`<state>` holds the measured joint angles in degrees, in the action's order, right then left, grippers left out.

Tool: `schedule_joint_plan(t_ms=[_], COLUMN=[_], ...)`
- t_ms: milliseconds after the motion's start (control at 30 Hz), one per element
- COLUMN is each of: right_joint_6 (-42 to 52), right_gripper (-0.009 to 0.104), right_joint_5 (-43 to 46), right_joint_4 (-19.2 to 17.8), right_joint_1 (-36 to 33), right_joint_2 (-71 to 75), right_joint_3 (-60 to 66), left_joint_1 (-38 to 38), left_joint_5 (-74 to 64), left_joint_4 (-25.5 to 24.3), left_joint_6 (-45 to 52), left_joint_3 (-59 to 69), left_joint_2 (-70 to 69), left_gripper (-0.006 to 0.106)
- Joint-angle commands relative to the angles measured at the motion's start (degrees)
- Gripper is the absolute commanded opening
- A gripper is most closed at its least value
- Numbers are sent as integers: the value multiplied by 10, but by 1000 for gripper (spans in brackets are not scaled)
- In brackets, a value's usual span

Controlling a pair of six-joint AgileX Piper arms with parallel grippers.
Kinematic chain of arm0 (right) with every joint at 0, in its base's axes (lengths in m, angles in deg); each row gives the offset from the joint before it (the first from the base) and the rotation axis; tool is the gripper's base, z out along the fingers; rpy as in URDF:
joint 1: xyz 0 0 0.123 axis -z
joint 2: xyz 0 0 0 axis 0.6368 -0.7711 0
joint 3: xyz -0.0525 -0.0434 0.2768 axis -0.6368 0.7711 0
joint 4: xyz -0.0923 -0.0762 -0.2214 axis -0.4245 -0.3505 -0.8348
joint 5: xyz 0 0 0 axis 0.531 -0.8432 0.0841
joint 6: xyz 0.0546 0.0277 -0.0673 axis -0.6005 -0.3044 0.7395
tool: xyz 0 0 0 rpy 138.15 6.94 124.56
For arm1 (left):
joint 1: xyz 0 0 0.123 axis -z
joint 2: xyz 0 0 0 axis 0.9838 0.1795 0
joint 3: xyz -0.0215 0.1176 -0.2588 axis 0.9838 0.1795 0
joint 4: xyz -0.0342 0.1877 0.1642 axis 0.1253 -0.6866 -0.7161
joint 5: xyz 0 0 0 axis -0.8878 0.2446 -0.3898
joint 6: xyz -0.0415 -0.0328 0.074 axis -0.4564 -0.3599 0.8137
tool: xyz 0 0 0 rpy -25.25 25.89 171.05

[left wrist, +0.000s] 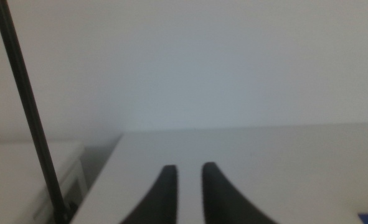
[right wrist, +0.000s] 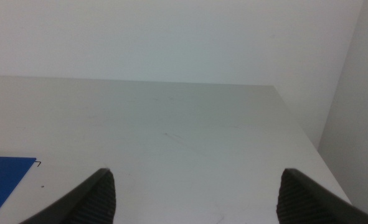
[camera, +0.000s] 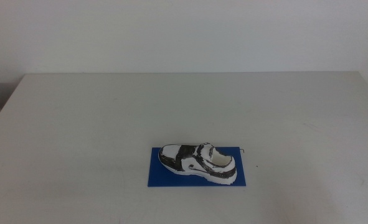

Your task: Use one arm to grab the shoe from the table and place it on the mat.

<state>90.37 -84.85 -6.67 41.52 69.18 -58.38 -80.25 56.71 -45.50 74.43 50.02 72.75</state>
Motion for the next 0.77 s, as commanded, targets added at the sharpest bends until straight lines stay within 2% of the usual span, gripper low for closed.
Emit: schedule_joint_plan(t_ms=[0, 100, 200, 267, 400, 733], right_joint_6=[7, 7, 7, 7, 7, 7], right_gripper=[66, 66, 66, 66, 66, 66], right_joint_5=[45, 45, 45, 45, 45, 45], right_joint_4=[-5, -5, -5, -5, -5, -5], right_joint_1=[3, 3, 3, 3, 3, 3], right_joint_2=[12, 12, 12, 12, 12, 12], right_joint_3=[-5, -5, -5, -5, -5, -5], left_joint_1=[-1, -1, -1, -1, -1, -1], left_joint_5=[44, 46, 48, 53, 36, 26], left_joint_4=[5, 5, 8, 7, 6, 6], left_joint_6=[-31, -31, -35, -60, -108, -108], left_joint_3=[8, 34, 56, 70, 81, 81], left_joint_2=[-9, -19, -19, -19, -19, -19], left_gripper=[29, 54, 74, 80, 82, 82])
